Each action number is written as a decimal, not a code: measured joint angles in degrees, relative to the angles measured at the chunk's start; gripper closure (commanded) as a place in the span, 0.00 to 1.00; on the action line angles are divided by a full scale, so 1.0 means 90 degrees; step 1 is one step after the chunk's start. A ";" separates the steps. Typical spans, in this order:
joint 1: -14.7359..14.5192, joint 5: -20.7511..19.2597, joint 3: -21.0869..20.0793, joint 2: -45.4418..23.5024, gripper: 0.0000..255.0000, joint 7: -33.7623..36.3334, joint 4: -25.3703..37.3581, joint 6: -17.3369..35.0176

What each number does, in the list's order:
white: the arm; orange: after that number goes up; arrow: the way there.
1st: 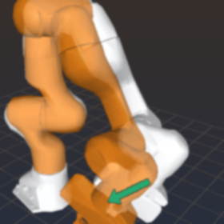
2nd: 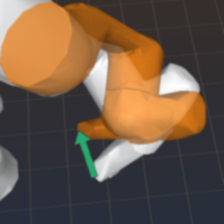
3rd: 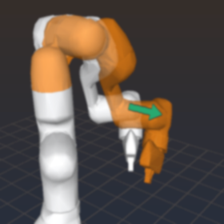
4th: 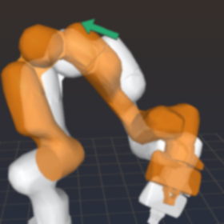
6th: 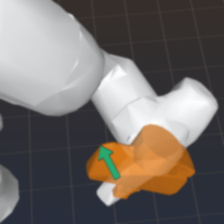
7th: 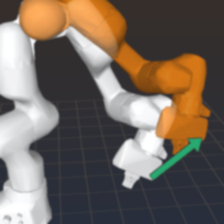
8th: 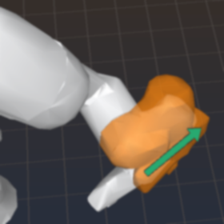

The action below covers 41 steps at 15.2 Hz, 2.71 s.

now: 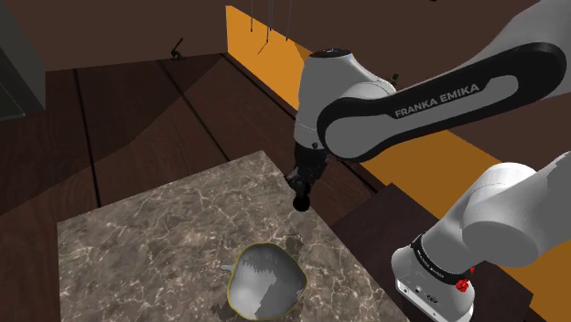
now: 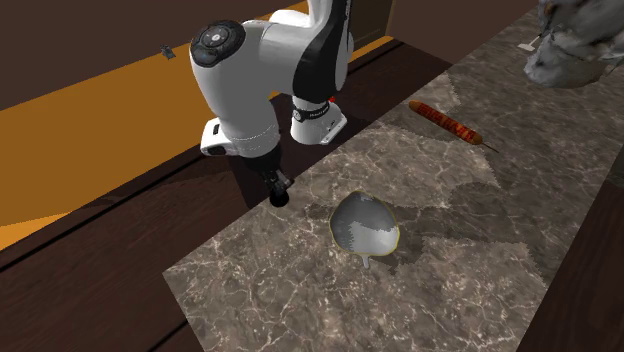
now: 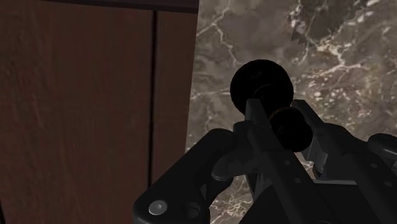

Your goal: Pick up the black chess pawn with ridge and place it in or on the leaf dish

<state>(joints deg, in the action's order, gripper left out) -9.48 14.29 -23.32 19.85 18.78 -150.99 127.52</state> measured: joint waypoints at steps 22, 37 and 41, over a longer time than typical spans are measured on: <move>-0.0608 0.0403 -0.0876 0.0379 1.00 0.1473 0.1226 -0.1370; -0.0814 0.0290 -0.2028 -0.0666 1.00 0.2867 0.1630 -0.0570; -0.0777 0.0185 -0.2136 -0.0929 1.00 0.2940 0.1459 -0.0165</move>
<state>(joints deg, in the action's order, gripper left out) -16.47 15.95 -42.54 11.49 45.24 -137.86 126.04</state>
